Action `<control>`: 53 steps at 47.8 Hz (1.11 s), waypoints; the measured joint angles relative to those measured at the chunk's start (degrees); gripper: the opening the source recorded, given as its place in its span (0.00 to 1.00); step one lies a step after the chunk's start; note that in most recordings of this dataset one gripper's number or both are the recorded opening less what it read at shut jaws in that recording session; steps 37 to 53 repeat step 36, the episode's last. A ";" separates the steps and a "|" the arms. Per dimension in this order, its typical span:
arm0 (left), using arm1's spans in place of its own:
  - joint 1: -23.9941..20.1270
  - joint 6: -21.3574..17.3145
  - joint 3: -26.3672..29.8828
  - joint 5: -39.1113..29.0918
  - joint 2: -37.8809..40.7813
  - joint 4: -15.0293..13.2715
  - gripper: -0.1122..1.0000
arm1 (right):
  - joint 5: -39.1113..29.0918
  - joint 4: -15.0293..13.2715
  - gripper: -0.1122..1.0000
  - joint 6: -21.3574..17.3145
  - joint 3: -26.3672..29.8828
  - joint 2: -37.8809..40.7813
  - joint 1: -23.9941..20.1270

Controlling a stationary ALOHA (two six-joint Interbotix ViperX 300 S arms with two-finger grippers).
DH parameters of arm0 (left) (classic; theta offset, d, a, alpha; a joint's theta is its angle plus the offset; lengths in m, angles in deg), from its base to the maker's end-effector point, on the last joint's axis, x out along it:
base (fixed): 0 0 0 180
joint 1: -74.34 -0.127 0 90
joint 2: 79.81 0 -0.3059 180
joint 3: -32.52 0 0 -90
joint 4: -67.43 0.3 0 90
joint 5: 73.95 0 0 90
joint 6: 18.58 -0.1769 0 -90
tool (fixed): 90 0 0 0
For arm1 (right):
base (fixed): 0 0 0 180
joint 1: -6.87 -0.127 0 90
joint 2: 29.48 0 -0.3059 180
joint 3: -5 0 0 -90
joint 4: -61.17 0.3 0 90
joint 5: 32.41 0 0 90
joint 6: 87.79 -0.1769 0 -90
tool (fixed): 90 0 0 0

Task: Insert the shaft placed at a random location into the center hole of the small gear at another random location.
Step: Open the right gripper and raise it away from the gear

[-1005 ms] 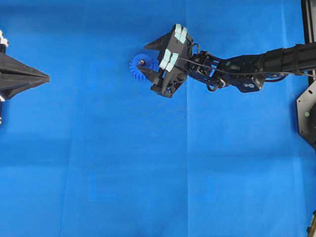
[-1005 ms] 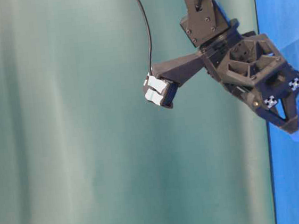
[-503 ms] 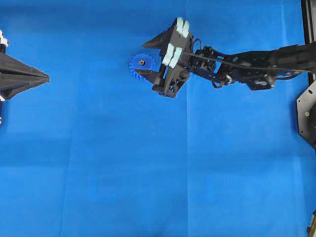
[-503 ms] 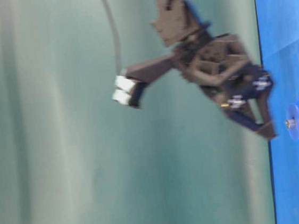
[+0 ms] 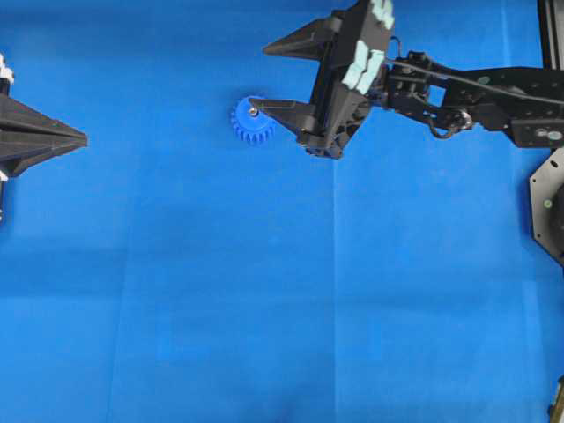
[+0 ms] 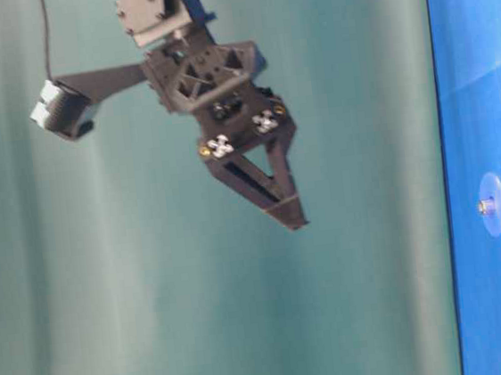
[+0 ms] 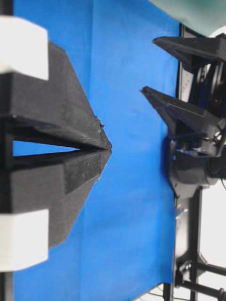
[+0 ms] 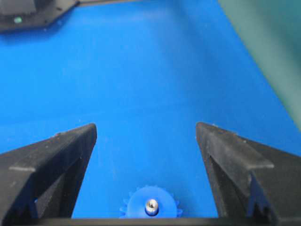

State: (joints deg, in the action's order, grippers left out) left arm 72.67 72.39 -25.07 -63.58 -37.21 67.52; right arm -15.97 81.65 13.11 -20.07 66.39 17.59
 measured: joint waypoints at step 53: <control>0.00 0.00 0.00 -0.35 -0.35 0.00 0.10 | -2.20 0.00 0.80 -0.62 -10.11 -9.58 -0.09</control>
